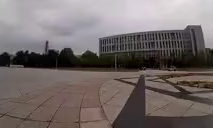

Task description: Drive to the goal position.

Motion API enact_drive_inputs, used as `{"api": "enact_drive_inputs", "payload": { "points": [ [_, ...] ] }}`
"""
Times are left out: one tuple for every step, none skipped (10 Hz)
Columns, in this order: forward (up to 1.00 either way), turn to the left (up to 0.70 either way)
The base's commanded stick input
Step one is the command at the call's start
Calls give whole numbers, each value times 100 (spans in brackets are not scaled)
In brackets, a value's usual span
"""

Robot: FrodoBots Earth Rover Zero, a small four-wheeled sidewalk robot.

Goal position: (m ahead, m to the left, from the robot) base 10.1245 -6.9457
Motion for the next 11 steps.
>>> {"api": "enact_drive_inputs", "payload": {
  "points": [
    [70,0],
    [70,0],
    [70,0],
    [70,0],
    [70,0],
    [70,0],
    [70,0],
    [70,0],
    [70,0],
    [70,0],
    [70,0]
  ]
}}
